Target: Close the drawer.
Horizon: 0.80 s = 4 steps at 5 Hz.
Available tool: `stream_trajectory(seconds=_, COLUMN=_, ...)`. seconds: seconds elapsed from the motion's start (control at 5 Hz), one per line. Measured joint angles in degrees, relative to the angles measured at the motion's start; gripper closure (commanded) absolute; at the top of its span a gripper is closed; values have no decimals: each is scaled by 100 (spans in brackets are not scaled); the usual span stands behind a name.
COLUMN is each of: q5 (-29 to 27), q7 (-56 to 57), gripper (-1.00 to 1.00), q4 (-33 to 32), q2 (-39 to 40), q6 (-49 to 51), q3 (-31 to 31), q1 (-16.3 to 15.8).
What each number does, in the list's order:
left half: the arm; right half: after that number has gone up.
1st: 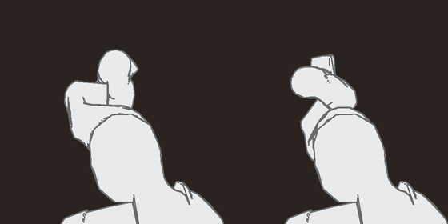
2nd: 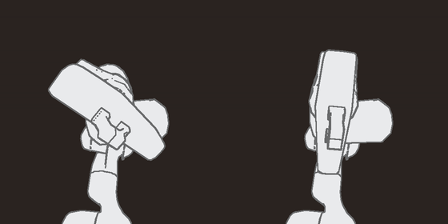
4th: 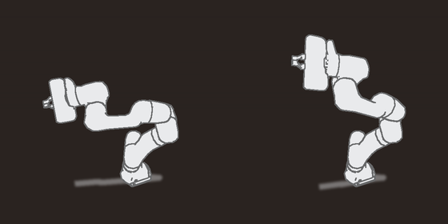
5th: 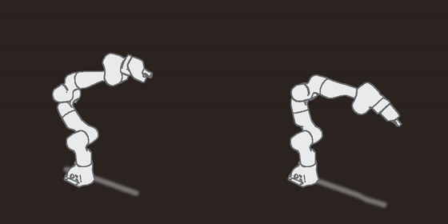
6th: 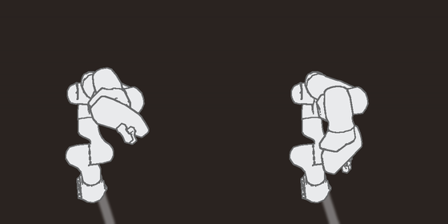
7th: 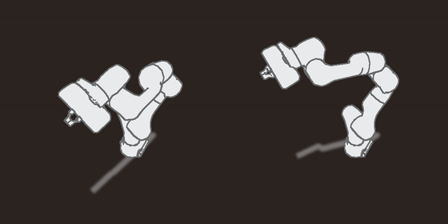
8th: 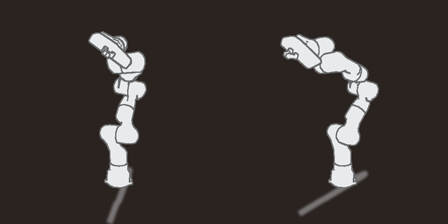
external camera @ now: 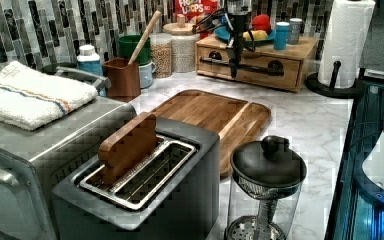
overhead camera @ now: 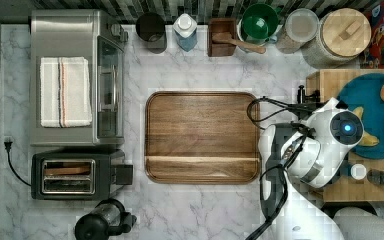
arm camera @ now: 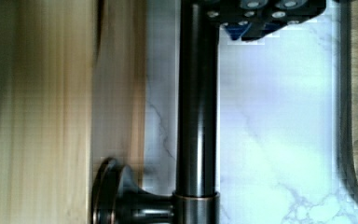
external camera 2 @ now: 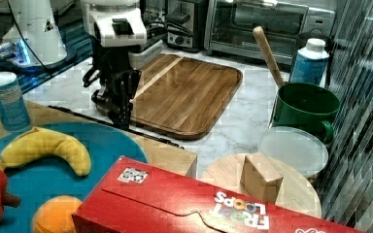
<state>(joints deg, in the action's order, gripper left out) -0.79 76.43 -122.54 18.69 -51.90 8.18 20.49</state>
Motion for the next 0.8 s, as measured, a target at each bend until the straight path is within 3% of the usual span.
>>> stream_trajectory(seconds=0.8, q5=153, q7=84, gripper=100, q4=235, q2=126, q6=288, q3=-24, q1=-21)
